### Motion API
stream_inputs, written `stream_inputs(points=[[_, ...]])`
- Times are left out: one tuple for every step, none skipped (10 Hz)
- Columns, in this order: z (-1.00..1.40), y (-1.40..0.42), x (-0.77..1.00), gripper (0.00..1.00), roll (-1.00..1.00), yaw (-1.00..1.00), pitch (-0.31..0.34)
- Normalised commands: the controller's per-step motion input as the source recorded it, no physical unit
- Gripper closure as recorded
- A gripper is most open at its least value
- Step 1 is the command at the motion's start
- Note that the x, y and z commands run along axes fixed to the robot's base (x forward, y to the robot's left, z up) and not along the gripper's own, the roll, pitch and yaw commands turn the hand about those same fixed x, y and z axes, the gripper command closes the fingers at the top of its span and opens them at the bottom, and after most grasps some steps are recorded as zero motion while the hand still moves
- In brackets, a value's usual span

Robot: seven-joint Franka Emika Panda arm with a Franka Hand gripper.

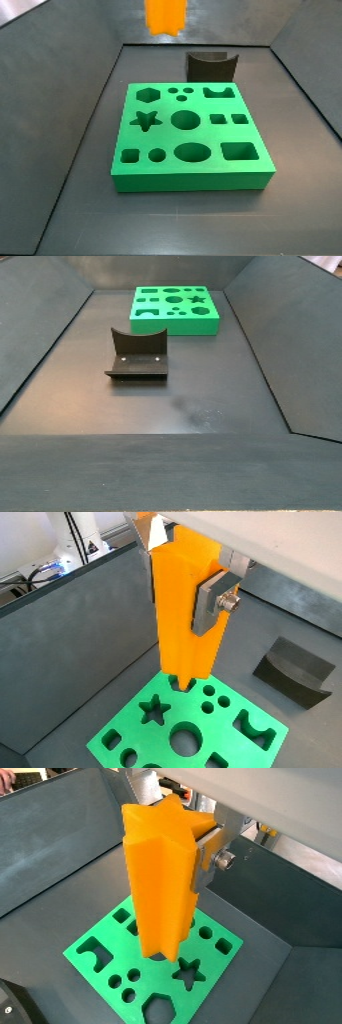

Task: Pick up the star object. Move up. Move to above the board. Insert the star object.
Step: Insert the star object.

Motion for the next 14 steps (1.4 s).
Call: stream_inputs(points=[[-0.02, -0.01, 0.0, 1.0, 0.04, 0.0, 0.0], [-0.03, -0.01, 0.0, 1.0, 0.05, 0.0, 0.0], [-0.01, -0.02, 0.0, 1.0, 0.05, 0.0, 0.0], [0.0, -0.02, 0.0, 1.0, 0.05, 0.0, 0.0], [0.0, -0.02, 0.0, 1.0, 0.04, 0.0, 0.026], [0.0, -0.01, 0.01, 1.0, 0.05, 0.0, 0.034], [0.0, 0.0, 0.0, 1.0, 0.02, 0.0, 0.0], [0.0, 0.0, -0.02, 1.0, 0.0, 0.0, 0.0], [-0.11, -0.12, -0.1, 1.0, 0.01, 0.0, 0.0], [-0.21, -0.4, 0.0, 1.0, 0.04, -0.24, 0.0], [-0.31, -0.44, 0.03, 1.0, 0.05, -0.45, 0.0], [-0.16, -0.22, 0.0, 1.0, 0.0, -0.32, 0.0], [-0.02, 0.0, -0.06, 1.0, 0.0, 0.0, 0.0], [-0.29, -0.12, 0.01, 1.0, 0.08, -0.64, 0.0]])
